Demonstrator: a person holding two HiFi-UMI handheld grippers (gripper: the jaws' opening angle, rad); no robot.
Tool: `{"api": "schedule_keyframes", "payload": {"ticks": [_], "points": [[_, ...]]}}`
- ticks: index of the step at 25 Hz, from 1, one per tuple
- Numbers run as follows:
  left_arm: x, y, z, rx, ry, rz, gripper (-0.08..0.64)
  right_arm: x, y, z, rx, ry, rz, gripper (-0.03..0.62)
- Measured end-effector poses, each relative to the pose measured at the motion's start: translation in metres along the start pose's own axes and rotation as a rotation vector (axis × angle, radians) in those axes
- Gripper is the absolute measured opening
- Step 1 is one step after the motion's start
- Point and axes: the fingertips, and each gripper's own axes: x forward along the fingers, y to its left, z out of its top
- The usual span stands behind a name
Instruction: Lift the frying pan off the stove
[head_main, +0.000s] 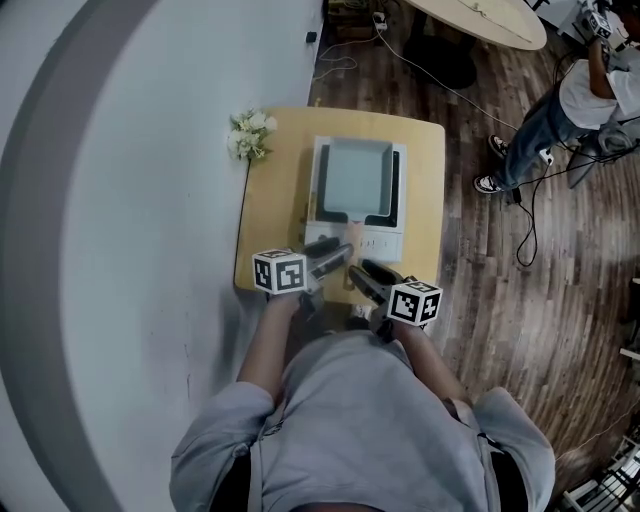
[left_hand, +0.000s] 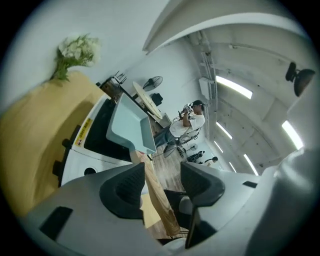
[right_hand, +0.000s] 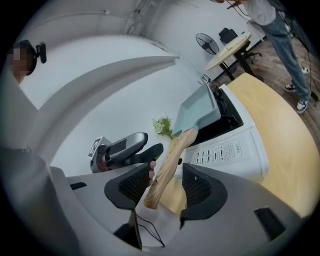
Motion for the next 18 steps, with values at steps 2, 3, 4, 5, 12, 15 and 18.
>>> {"api": "schedule_keyframes", "payload": {"ticks": [2,3,4,5,12,15,18], "points": [[0.009,0.008,-0.006,-0.029,0.051,-0.008,0.218,0.003,-0.003,-0.004,0.067,0.014,0.025,0.181],[0.013,0.012,-0.009,-0.041,0.073,-0.011,0.218,0.005,-0.004,-0.005,0.096,0.023,0.039,0.18],[0.017,0.014,-0.011,-0.058,0.091,-0.021,0.218,0.006,-0.005,-0.007,0.122,0.033,0.052,0.181],[0.022,0.016,-0.013,-0.082,0.105,-0.037,0.218,0.007,-0.007,-0.009,0.147,0.042,0.062,0.183],[0.048,0.022,-0.026,-0.159,0.218,-0.119,0.218,0.019,-0.004,-0.019,0.226,0.094,0.119,0.183],[0.058,0.018,-0.027,-0.21,0.229,-0.172,0.218,0.022,0.004,-0.018,0.248,0.108,0.153,0.163],[0.064,0.016,-0.028,-0.244,0.237,-0.198,0.193,0.022,0.007,-0.02,0.29,0.114,0.178,0.133]]}}
